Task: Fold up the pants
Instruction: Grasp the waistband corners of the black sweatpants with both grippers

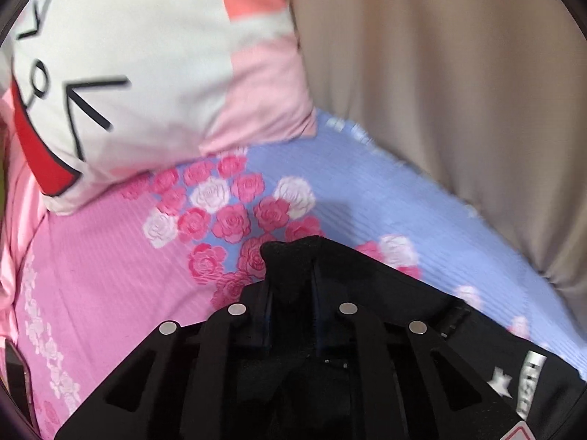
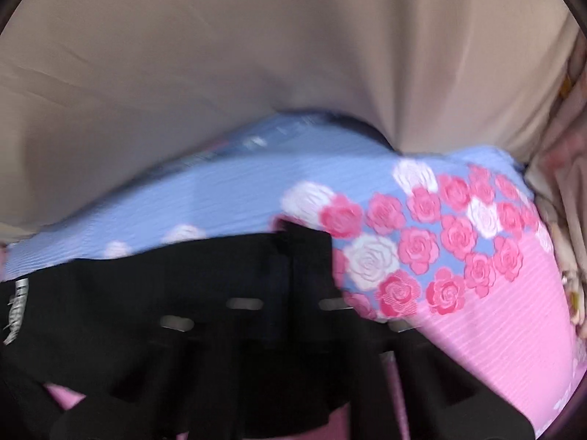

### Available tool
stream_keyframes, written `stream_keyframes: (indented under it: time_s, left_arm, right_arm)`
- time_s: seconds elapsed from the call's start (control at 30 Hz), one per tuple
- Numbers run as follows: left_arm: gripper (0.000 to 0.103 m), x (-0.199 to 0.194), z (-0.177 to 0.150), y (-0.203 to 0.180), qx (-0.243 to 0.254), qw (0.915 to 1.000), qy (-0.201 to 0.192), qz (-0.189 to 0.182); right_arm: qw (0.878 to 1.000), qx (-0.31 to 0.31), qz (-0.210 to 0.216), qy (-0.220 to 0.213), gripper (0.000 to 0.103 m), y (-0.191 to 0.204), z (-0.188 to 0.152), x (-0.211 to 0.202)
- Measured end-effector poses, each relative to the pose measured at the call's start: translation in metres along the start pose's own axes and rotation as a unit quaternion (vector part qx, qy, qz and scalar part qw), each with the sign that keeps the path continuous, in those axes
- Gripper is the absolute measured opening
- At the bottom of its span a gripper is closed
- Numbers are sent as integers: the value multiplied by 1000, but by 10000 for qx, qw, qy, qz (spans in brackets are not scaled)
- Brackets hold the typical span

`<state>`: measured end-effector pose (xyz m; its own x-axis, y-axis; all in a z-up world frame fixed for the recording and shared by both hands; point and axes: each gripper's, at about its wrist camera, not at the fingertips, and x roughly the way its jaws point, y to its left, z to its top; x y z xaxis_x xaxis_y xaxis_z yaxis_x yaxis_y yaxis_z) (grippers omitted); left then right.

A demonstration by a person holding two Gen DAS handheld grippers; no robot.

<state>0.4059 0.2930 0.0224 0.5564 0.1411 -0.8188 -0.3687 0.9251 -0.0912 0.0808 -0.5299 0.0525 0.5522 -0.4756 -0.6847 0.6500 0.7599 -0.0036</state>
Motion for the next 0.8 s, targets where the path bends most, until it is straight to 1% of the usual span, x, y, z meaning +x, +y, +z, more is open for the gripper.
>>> stream_keyframes:
  time_s: [0.07,0.1,0.17,0.2,0.27,0.3,0.33,0.37,0.4,0.47,0.5,0.53,0.57,0.6,0.63,0.7,0.73,0.77,0.8]
  left_arm:
    - [12,-33,-2,5,26,9994,-200,-286]
    - [12,-49,-5,7,55,9987,-291,-420]
    - [12,-87,-5,14,138,9962,-500,-706]
    - [12,-101,-7,22,180,9947,-602,-812]
    - [12,-143,-29,35,292,9910,-840,-1005]
    - [12,-156,-40,44,335,9890,-937,-1097]
    - [12,-180,-59,58,399,9859,-1060,-1231]
    - [12,-193,-70,65,450,9841,-1128,-1296]
    - [12,-204,-82,77,524,9820,-1206,-1359]
    - [12,-233,-122,90,766,9780,-1320,-1424]
    - [13,-228,-135,99,844,9774,-1320,-1417]
    - [13,-233,-156,108,913,9781,-1270,-1372]
    - [13,-229,-175,119,931,9801,-1146,-1326]
    - [13,-225,-186,125,921,9813,-1073,-1305]
    - [13,-215,-202,135,829,9843,-897,-1276]
    - [14,-193,-217,150,678,9883,-593,-1230]
    - [14,-177,-226,159,526,9900,-390,-1249]
    - [17,-164,-230,165,446,9903,-262,-1286]
    - [20,-154,-234,171,361,9900,-173,-1351]
  right_arm:
    - [9996,-91,52,-245,0,0,0,-30]
    - [9990,-116,108,-415,0,-1,1,-51]
    - [9975,-149,188,-659,0,-7,-6,-88]
    - [9964,-162,243,-790,0,-12,-13,-111]
    - [9950,-221,309,-928,0,-16,-28,-138]
    - [9941,-270,303,-1001,0,-18,-38,-154]
    - [9937,-279,340,-1033,0,-21,-46,-164]
    - [9930,-299,363,-1082,0,-24,-58,-178]
    - [9926,-328,374,-1105,0,-26,-68,-185]
    - [9924,-348,466,-1086,0,-27,-88,-195]
    - [9925,-358,496,-1055,0,-29,-101,-199]
    - [9928,-373,528,-1006,0,-28,-114,-200]
    - [9932,-382,524,-964,0,-30,-125,-201]
    - [9939,-388,468,-918,0,-32,-138,-200]
    - [9948,-367,422,-851,0,-34,-147,-197]
    - [9971,-188,318,-663,1,-45,-166,-184]
    - [9979,-82,273,-578,3,-52,-175,-180]
    - [9985,27,224,-492,4,-57,-182,-178]
    - [9992,149,72,-356,5,-66,-190,-174]
